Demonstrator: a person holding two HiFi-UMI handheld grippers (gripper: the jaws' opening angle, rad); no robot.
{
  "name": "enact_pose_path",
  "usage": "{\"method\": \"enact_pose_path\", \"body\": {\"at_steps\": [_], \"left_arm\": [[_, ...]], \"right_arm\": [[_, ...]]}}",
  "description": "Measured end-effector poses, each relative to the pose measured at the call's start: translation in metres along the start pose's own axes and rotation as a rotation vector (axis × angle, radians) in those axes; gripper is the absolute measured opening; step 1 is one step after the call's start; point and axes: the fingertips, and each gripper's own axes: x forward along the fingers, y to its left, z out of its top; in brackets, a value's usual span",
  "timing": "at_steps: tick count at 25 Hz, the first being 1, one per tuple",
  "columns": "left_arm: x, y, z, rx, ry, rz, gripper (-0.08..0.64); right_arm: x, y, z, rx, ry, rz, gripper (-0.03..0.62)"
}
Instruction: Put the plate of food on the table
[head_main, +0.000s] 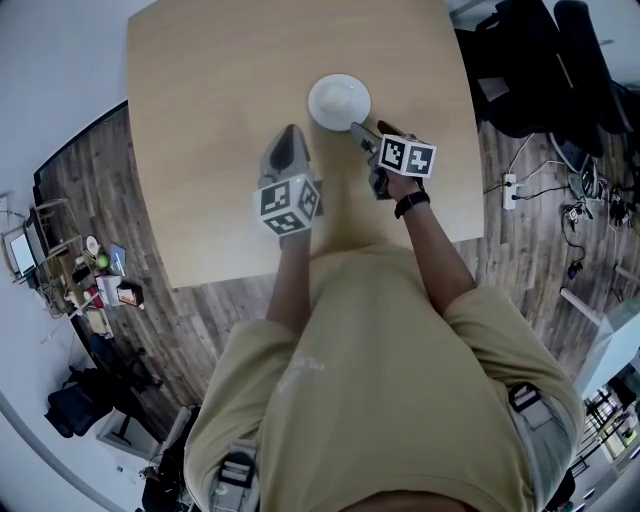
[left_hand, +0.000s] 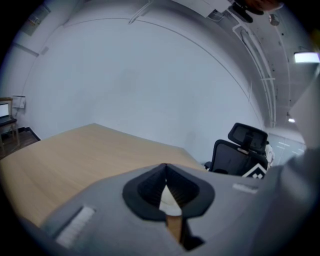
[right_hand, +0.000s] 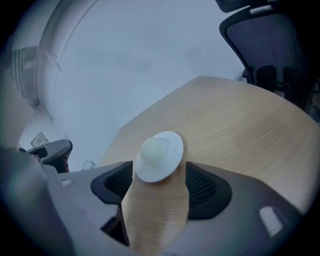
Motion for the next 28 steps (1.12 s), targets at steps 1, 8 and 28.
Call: {"method": "enact_pose_path", "body": {"at_steps": [1, 8, 28], "left_arm": [[-0.004, -0.003, -0.001, 0.01, -0.003, 0.002, -0.002], [-0.039, -0.038, -0.023, 0.068, 0.013, -0.004, -0.002], [-0.187, -0.147, -0.003, 0.182, -0.177, -0.038, -0.002]], "right_arm": [[-0.008, 0.001, 0.0, -0.024, -0.009, 0.002, 0.325], [-0.062, 0.018, -0.009, -0.124, -0.077, 0.08, 0.271], [-0.275, 0.067, 0.006, -0.372, -0.443, 0.079, 0.05]]}}
